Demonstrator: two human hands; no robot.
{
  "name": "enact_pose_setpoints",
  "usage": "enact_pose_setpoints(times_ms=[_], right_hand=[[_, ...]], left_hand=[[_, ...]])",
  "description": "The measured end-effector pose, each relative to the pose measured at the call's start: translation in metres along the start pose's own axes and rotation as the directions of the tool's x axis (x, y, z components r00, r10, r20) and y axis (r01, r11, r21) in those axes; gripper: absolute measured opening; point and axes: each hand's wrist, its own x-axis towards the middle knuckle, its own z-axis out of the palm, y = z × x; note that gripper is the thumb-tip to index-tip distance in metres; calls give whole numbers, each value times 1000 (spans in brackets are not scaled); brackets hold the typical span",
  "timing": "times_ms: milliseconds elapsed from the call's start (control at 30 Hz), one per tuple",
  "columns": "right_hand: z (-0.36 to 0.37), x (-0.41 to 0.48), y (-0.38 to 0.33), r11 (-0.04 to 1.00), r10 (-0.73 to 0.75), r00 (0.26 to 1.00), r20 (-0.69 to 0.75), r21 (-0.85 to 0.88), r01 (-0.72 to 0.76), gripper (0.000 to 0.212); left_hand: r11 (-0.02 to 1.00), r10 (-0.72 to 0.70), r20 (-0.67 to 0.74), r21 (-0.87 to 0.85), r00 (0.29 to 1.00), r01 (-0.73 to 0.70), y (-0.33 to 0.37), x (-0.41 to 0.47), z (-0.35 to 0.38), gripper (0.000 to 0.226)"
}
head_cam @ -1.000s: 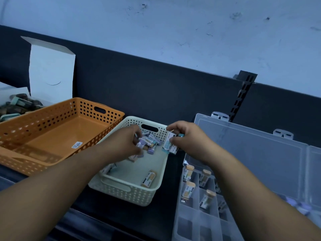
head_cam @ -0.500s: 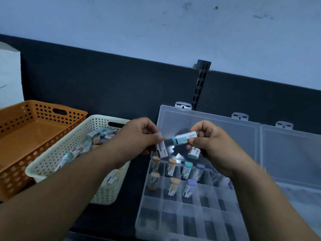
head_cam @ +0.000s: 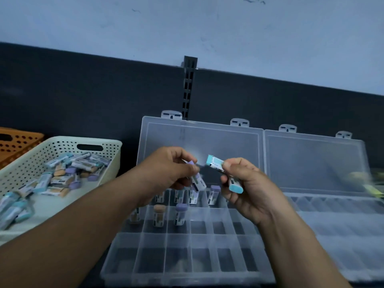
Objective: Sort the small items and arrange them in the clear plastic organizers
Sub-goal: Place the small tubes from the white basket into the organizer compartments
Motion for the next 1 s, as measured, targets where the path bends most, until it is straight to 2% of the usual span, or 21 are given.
enact_pose_setpoints(times_ms=[67, 167, 267, 367, 433, 533, 633, 733, 1000], right_hand=[[-4, -1, 4, 999, -23, 1000, 2, -42, 23, 17], [-6, -5, 4, 971, -106, 994, 30, -214, 110, 21], [-8, -10, 0, 857, -168, 978, 123, -473, 206, 16], [-8, -15, -4, 726, -135, 968, 211, -644, 242, 36], [-9, -18, -8, 681, -135, 958, 255, -678, 276, 36], [-15, -19, -11, 656, -152, 960, 235, -702, 276, 18], [-22, -18, -11, 632, -152, 968, 199, -734, 250, 4], [-28, -18, -8, 570, -119, 972, 201, -788, 233, 6], [-34, -14, -4, 393, -120, 965, 233, -882, 262, 18]], left_hand=[[1000, -5, 31, 20, 1000, 5, 1, 2, 9, 3], [1000, -1, 30, 28, 1000, 1, 4, 4, 17, 6], [996, 30, 31, 78, 999, -32, 4, 4, 21, 9], [978, 96, 49, 183, 994, -104, 4, 4, 25, 6], [957, 143, 42, 247, 989, -149, 3, 4, 27, 7], [894, 193, 24, 408, 981, -186, 0, 3, 27, 13], [817, 182, 49, 549, 982, -179, -4, 1, 26, 11], [717, 140, 119, 672, 983, -184, -8, 0, 28, 7], [627, 150, 167, 746, 974, -224, -6, -4, 31, 4]])
